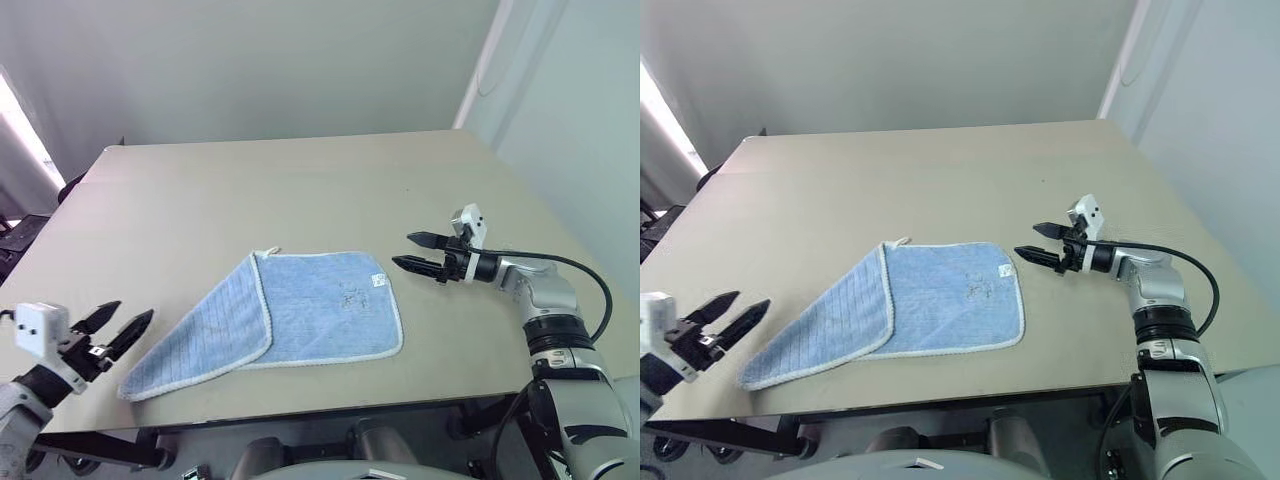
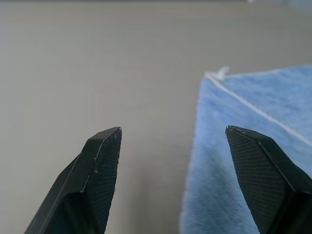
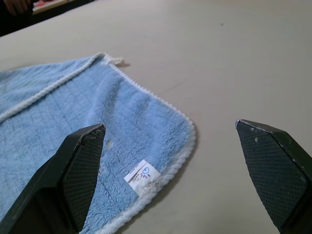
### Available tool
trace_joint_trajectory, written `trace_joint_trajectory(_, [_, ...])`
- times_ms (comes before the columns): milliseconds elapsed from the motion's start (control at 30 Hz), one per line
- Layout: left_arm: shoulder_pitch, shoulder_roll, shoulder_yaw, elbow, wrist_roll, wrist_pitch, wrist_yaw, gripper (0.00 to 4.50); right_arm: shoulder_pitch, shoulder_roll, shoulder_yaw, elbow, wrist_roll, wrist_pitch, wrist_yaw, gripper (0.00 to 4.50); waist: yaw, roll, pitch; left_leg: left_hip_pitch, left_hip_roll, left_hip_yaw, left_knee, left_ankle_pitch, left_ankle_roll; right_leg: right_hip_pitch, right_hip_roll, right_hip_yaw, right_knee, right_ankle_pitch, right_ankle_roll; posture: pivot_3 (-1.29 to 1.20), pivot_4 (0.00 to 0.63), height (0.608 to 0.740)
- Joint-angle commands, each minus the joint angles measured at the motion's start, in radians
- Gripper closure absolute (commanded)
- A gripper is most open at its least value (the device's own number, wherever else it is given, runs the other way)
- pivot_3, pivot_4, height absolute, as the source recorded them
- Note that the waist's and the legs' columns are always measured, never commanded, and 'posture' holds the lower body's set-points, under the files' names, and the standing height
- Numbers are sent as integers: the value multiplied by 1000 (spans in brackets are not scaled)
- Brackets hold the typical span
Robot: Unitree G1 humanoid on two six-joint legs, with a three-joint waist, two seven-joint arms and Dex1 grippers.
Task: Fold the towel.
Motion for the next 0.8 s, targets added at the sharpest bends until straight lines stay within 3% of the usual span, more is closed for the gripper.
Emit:
trace_joint_trajectory(33, [-68,2,-32,16,33,-34,-2,892,-29,-8,-1,-28,10,-19,7,21,-1,0,0,0,0,0,0,0,0,0,0,0,0,0,0,0,0,740])
trace_joint_trajectory(467, [-137,-5,-171,-18,77,-29,-52,892,-63,35,21,35,-16,40,-156,21,-5,0,0,-1,0,1,-1,0,0,0,-1,1,-2,2,3,0,0,740])
trace_joint_trajectory(633, [-137,-18,-209,-53,85,-16,-38,892,-146,94,59,197,-101,-12,-270,21,-6,0,0,-1,0,2,-1,0,0,-1,0,2,-1,2,3,0,0,740])
trace_joint_trajectory(800, [-124,-36,-249,-84,108,-22,-16,892,-206,144,81,322,-141,-66,-281,21,-4,1,0,-1,0,1,-1,0,0,-1,-1,2,-2,2,3,0,0,740])
